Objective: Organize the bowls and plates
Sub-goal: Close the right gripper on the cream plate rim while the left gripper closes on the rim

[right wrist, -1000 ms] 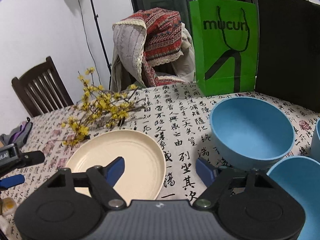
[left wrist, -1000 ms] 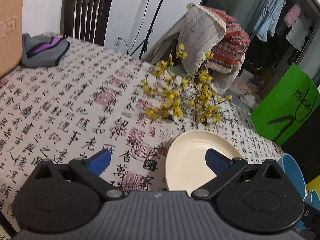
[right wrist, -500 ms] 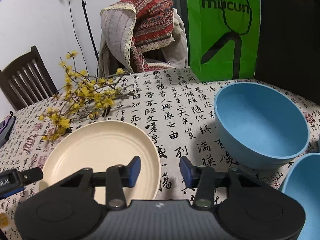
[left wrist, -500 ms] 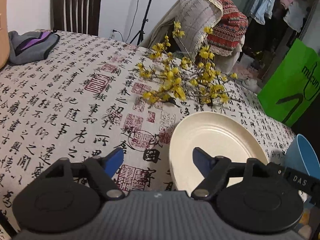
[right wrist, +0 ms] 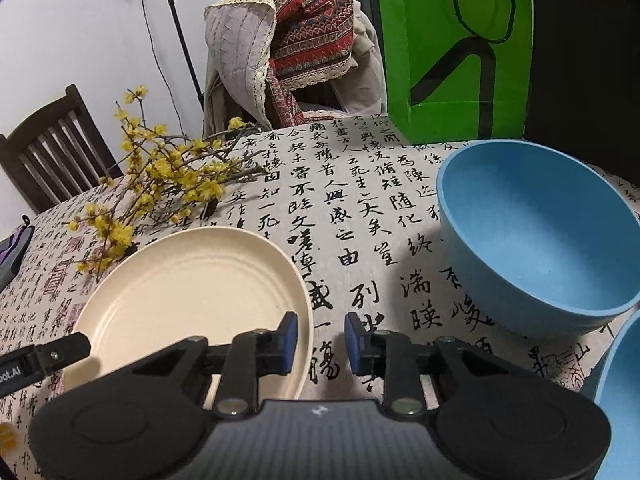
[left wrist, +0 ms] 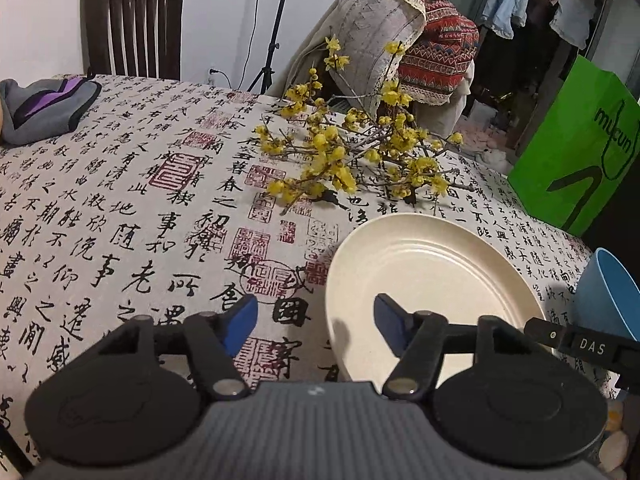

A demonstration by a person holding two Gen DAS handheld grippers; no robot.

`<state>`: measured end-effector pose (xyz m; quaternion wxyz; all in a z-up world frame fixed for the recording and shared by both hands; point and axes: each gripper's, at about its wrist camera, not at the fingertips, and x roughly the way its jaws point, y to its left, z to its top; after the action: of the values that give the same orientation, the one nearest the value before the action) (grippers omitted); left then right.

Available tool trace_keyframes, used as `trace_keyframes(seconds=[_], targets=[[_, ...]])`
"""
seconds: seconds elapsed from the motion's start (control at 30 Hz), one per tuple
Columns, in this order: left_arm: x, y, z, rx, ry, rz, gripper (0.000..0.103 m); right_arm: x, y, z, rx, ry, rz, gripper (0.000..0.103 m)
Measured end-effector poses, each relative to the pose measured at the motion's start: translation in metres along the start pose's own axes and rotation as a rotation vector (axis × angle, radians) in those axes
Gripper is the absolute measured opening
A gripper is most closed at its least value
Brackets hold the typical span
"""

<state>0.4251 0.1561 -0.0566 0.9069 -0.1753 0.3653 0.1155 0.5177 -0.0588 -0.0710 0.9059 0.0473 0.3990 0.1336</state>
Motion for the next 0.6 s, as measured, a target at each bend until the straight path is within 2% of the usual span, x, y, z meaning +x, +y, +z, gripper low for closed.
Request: trace_keyframes(seconds=[0.13, 0.3, 0.47, 0.6], targets=[[0.005, 0.001, -0.002, 0.001, 0.016, -0.021, 0.051, 0.0, -0.002, 0.0, 0.004, -0.001, 0.028, 0.014], [0.011, 0.002, -0.004, -0.001, 0.03, -0.028, 0.03, 0.0, 0.001, -0.001, -0.029, -0.007, 0.034, 0.011], [0.012, 0.001, -0.005, 0.011, 0.018, -0.032, 0.021, 0.0, 0.005, -0.001, -0.06, -0.013, 0.033, 0.007], [0.013, -0.003, -0.006, 0.036, 0.011, -0.032, 0.02, -0.001, 0.006, -0.001, -0.069, -0.018, 0.035, 0.006]])
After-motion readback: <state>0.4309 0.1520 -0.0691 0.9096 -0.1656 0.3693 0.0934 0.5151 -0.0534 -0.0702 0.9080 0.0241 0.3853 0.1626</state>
